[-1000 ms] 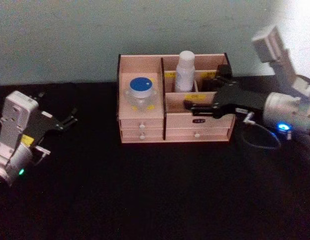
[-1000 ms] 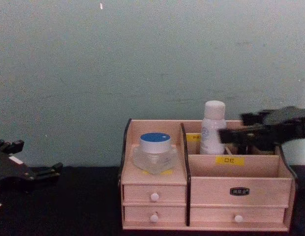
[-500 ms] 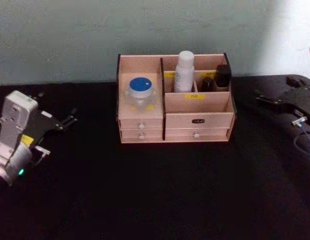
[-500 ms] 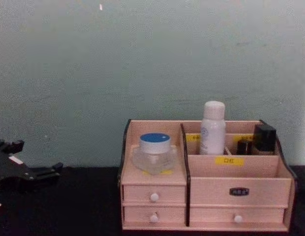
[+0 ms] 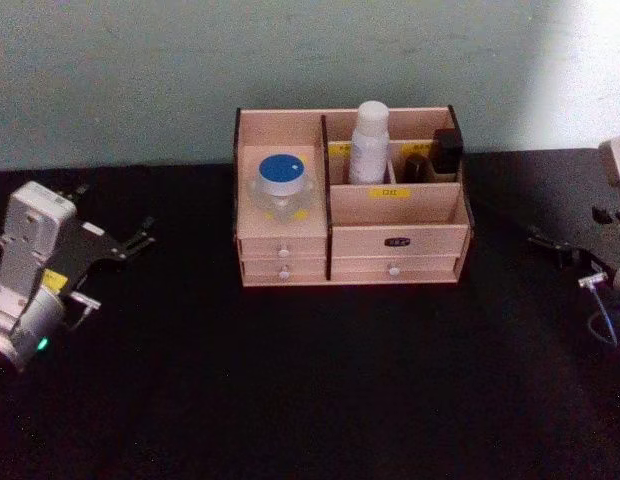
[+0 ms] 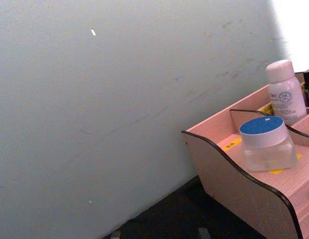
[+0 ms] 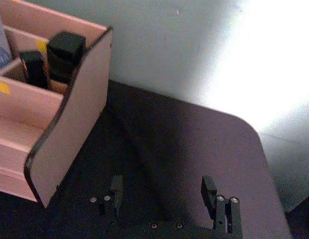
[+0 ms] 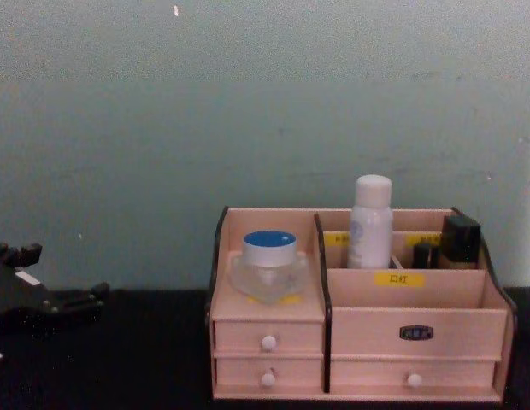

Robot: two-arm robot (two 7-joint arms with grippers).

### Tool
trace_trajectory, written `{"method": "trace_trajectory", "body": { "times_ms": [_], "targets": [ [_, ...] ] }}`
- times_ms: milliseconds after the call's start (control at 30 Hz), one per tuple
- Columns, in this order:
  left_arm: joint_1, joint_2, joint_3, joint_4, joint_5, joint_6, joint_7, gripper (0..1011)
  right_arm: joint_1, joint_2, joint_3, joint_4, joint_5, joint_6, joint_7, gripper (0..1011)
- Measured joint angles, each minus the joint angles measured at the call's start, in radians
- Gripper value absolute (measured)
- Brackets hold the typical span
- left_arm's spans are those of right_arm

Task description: Pick up the facial cleanser and watermelon frost from the table and place them into the tiered storage box.

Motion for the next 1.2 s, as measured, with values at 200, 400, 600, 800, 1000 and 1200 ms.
{"method": "trace_trajectory", "body": {
  "times_ms": [200,400,600,800,1000,1200],
  "targets": [
    [0.000,0.000,0.000,0.000,0.000,0.000,0.000,1001,0.001,-0.010,0.001,0.017,-0.001,-0.009,0.005,1002],
    [0.000,0.000,0.000,0.000,0.000,0.000,0.000,1001,0.001,-0.007,0.002,0.013,-0.002,-0.008,0.004,1002],
    [0.000,0.000,0.000,0.000,0.000,0.000,0.000,1001,0.001,-0.005,0.002,0.010,-0.002,-0.008,0.003,1003],
    [0.000,0.000,0.000,0.000,0.000,0.000,0.000,1001,0.000,-0.005,0.001,0.007,-0.002,-0.007,0.002,1002],
    [0.000,0.000,0.000,0.000,0.000,0.000,0.000,1001,0.001,-0.004,0.001,0.007,-0.002,-0.007,0.002,1002],
    [0.000,0.000,0.000,0.000,0.000,0.000,0.000,1001,0.001,-0.004,0.001,0.006,-0.002,-0.006,0.001,1002]
  ]
}}
